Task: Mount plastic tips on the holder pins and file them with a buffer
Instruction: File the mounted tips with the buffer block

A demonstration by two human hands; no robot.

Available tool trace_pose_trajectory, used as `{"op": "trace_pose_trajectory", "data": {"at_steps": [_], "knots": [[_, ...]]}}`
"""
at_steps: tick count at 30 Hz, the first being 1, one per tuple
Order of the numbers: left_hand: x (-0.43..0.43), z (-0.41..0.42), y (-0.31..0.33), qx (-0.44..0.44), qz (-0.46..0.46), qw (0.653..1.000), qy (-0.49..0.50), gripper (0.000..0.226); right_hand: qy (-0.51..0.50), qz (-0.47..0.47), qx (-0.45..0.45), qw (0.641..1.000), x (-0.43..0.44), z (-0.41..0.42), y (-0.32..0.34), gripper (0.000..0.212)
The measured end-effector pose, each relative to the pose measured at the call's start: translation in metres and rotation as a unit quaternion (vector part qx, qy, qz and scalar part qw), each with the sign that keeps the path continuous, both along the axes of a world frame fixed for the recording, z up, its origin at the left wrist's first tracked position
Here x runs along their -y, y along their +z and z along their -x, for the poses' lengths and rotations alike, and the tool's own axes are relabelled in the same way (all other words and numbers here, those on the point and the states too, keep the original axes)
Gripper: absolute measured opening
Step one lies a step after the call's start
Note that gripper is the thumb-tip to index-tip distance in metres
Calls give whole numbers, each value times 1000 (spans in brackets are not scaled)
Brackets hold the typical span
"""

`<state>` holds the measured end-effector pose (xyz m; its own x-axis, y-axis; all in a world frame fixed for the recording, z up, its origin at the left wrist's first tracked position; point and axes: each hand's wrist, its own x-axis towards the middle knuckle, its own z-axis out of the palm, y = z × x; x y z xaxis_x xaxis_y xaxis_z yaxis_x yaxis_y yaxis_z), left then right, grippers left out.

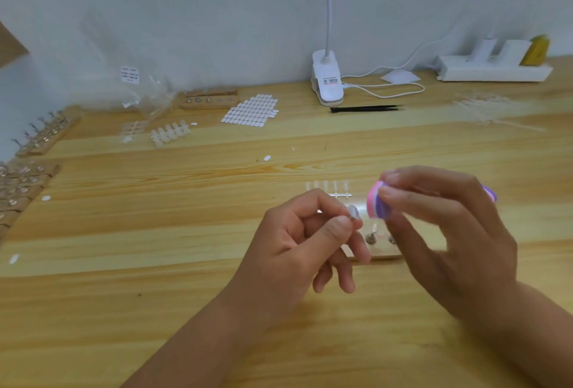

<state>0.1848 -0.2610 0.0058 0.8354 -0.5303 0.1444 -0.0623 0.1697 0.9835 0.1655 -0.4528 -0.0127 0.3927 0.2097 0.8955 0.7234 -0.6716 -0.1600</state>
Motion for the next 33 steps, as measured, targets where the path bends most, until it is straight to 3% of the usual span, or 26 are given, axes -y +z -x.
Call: {"op": "trace_pose_trajectory", "data": {"at_steps": [4,9,14,17,19,23,25,28,30,33], "knots": [[0,1,0,17,-15,1000,3,13,29,50,-8,998,-1,3,-4,36],[-1,0,-1,16,-21,1000,6,14,7,7,-12,1000,3,0,-3,26],[-1,0,0,19,-21,1000,2,14,10,74,-21,997,5,-1,-5,35],[-1,0,-1,18,-28,999,5,14,-12,39,-25,999,10,-4,0,32],[0,0,-2,21,-30,999,-6,15,31,14,-25,999,3,2,-2,25],[-2,-1,0,22,-31,999,-5,19,-10,109,-29,994,10,-4,-8,42],[-3,-2,0,17,-32,999,5,22,-48,84,-49,994,15,-10,-5,38],[-2,-3,1,-2,-33,999,-5,27,-9,39,-17,999,2,-1,-5,31],[-2,-3,2,-17,-30,999,-27,30,22,72,0,997,-6,4,-10,33],[-5,-4,3,-33,-34,998,-50,29,-9,89,-20,996,4,-3,-6,41]]}}
